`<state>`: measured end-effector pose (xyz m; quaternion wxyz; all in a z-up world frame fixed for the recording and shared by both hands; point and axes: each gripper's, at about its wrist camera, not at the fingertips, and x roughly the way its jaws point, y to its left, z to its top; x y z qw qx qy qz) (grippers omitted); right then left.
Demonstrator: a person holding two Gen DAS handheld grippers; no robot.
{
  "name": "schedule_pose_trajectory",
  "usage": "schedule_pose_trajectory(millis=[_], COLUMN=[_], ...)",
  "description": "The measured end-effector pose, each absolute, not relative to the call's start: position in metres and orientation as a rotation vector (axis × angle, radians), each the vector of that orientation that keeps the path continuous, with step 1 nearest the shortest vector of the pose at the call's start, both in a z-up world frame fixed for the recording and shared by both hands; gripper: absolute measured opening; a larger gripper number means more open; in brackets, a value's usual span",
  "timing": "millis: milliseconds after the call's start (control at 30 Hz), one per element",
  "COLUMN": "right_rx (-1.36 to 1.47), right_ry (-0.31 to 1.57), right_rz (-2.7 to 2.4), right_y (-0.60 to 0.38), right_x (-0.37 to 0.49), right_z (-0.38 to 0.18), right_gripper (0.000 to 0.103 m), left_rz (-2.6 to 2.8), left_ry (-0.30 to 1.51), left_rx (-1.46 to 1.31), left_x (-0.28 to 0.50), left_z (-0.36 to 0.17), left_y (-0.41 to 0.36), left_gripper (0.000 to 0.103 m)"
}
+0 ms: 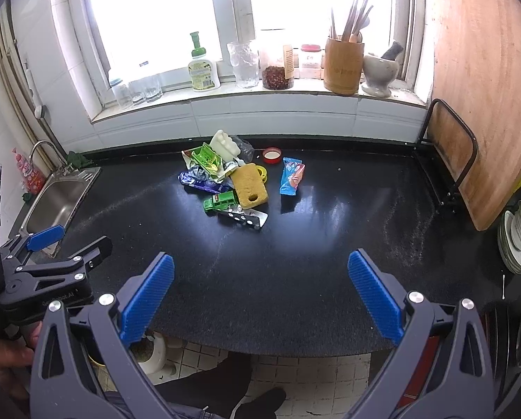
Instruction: Collect trash
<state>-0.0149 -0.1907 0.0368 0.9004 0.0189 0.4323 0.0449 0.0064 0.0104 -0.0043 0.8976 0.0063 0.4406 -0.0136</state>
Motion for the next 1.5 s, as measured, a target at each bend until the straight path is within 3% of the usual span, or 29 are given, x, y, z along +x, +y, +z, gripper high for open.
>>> schedule_pose_trajectory(millis=[833, 1300, 1400, 1500], right_rx=[0.026, 0.068, 0.08, 0.087], right_ry=[0.961, 1.088, 1.12, 1.17], right_rz=[0.098, 0.049, 0.03, 0.003], right_y=[-0.191, -0.211, -0.215, -0.218], right_x=[0.067, 0.188, 0.217, 0.244], right_z=[0.002, -0.097, -0.122, -0.149], right_gripper=[0.097, 0.097, 0.097, 0.096], left_rz=[-0.1, -0.448, -0.459, -0.484], left_ry=[0.976, 0.985, 1.049, 1.049], left_rx=[0.057, 0.332, 0.307, 0.313], left_x=[0.088, 0.228, 0.256, 0.265], left_z=[-0.037, -0.15, -0.182, -0.201], left_y=[0.005, -0.013, -0.013, -0.015], left_gripper=[0.097, 0.096, 0.083, 0.079])
